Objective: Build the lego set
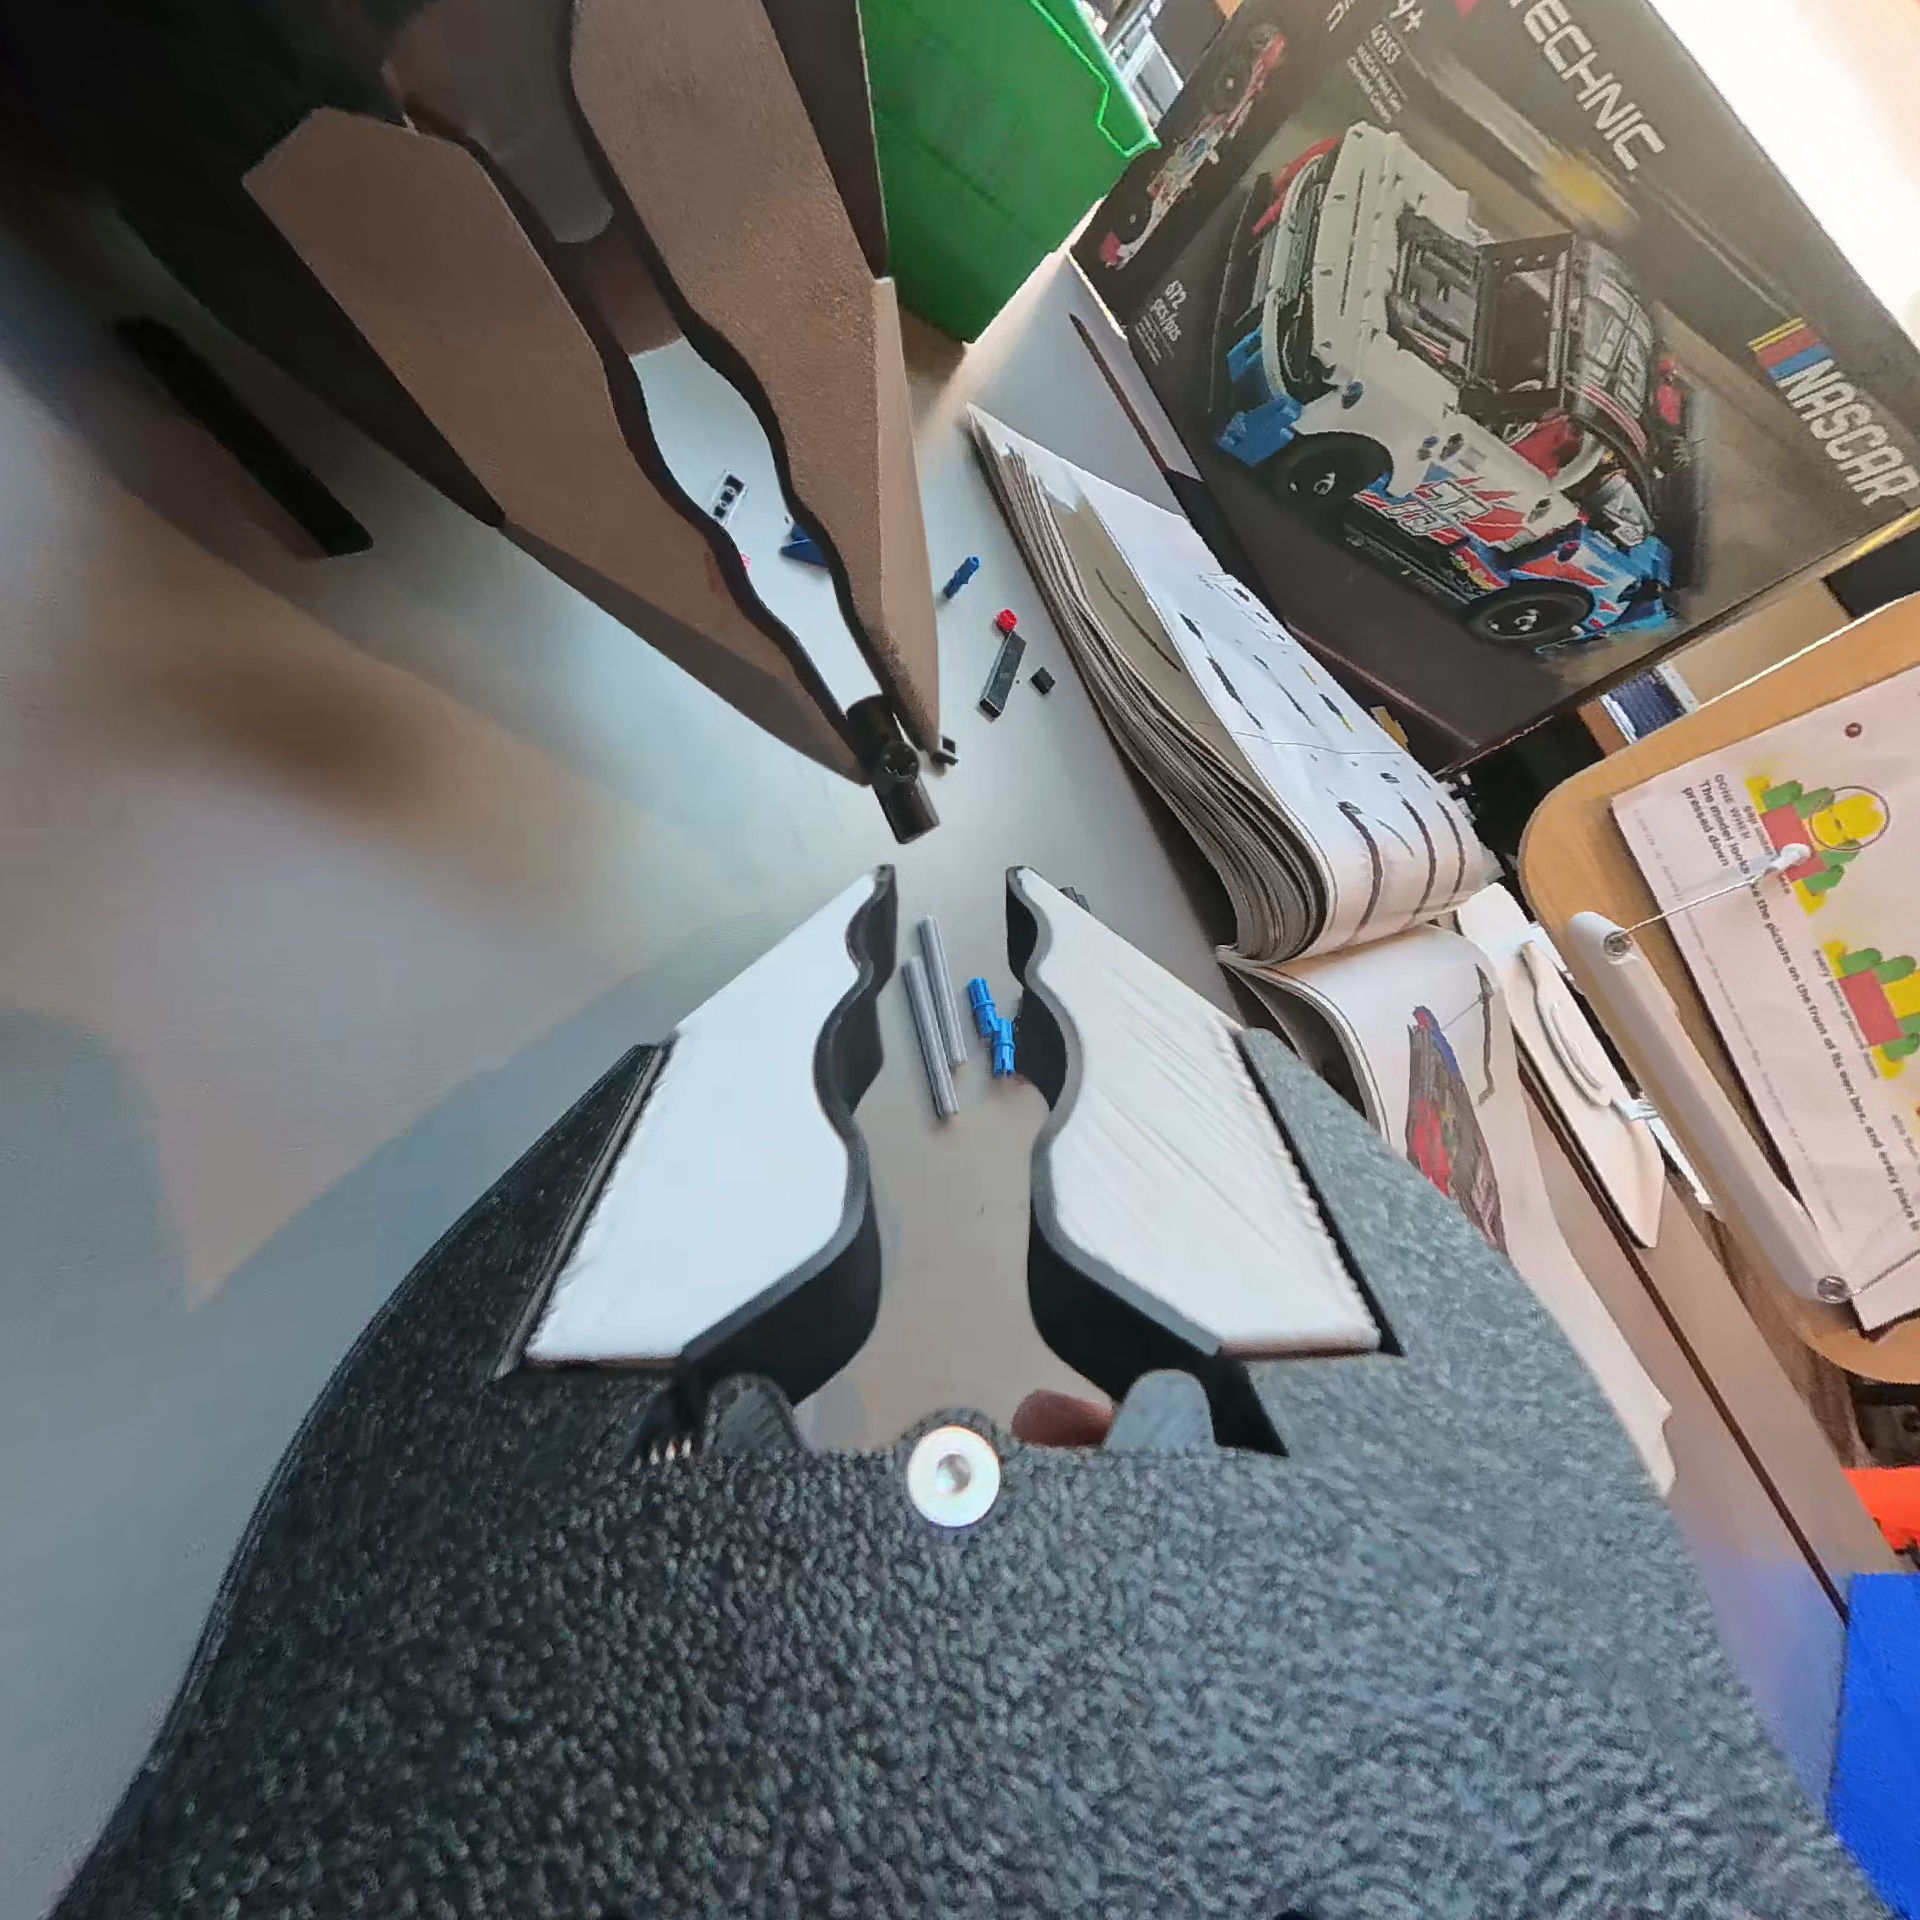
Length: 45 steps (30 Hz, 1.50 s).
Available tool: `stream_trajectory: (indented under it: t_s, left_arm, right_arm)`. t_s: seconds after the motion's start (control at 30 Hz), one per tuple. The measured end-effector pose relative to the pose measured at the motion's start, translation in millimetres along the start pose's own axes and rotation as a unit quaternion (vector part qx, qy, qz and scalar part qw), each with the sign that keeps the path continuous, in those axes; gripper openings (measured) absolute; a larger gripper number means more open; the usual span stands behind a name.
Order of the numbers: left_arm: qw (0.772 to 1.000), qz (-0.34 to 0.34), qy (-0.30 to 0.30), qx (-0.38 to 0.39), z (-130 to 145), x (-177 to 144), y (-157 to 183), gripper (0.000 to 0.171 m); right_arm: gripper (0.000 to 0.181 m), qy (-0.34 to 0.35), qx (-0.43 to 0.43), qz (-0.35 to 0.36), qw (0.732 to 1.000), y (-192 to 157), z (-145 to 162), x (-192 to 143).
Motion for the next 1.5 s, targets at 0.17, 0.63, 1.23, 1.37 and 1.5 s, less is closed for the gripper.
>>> stream_trajectory:
  t_s: [0.17, 0.63, 1.23, 1.37, 1.5]
  left_arm:
    - [1.0, 0.017, 0.007, 0.006, -3, 0, 6, 0.005]
    - [0.994, 0.038, -0.106, 0.011, 24, 11, 15, 0.005]
    - [0.983, 0.126, -0.092, -0.098, 6, 10, 34, 0.023]
    - [0.984, 0.124, -0.091, -0.089, 5, 11, 36, 0.022]
    - [0.984, 0.123, -0.092, -0.088, 5, 11, 36, 0.021]
  right_arm:
    - [0.012, 0.002, -0.041, -0.011, 0.999, -11, -3, 1]
    - [0.007, -0.024, -0.042, 0.003, 0.999, -8, 4, 4]
    - [0.0, -0.062, -0.063, -0.004, 0.996, -12, 14, 11]
    - [0.0, -0.065, -0.067, -0.003, 0.996, -13, 14, 12]
    - [0.0, -0.065, -0.066, -0.002, 0.996, -12, 15, 12]
Point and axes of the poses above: each gripper's, where its closed fingertips meet, x out along the fingers, z out of its underside, y = z × x across the jaws, the point moved 3 cm from there along -x, back along the fingers, and after that the axes turned 1 degree about -y, right-handed, at the moved point
